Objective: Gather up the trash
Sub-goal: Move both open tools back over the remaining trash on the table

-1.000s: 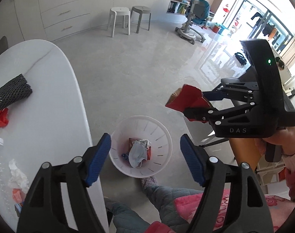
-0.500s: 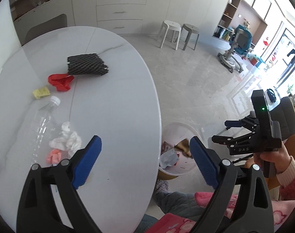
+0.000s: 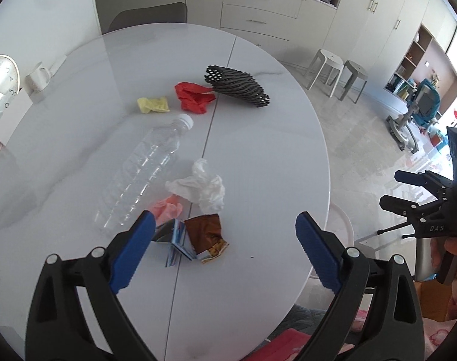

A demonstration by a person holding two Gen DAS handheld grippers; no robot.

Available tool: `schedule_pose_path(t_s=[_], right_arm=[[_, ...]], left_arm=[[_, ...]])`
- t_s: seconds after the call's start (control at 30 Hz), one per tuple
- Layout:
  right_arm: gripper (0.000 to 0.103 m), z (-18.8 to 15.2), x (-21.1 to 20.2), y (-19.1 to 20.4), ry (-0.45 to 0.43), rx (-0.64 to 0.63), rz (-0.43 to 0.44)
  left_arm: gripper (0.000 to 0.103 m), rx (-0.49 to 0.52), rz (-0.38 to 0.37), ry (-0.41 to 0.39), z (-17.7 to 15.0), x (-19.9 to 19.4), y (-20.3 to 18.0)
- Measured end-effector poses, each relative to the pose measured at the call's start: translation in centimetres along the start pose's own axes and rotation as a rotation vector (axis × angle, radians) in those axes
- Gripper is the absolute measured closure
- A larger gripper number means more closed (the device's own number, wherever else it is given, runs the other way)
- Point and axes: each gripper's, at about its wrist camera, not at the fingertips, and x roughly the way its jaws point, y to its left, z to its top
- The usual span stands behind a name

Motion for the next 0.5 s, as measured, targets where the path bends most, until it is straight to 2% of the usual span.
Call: schedule_pose_path(t_s=[0.27, 0.5], right_arm=[[0.002, 2.7, 0.5, 4.7, -0.016, -0.066, 0.036], [0.002, 4.0, 1.1, 7.7, -0.009, -0.121, 0.043]], left_arm=[[0.008, -0.055, 0.026, 0.004, -0.2, -0.2, 2.8], [0.008, -0.080, 0.027, 0.003, -0.3, -0.2, 4.2]])
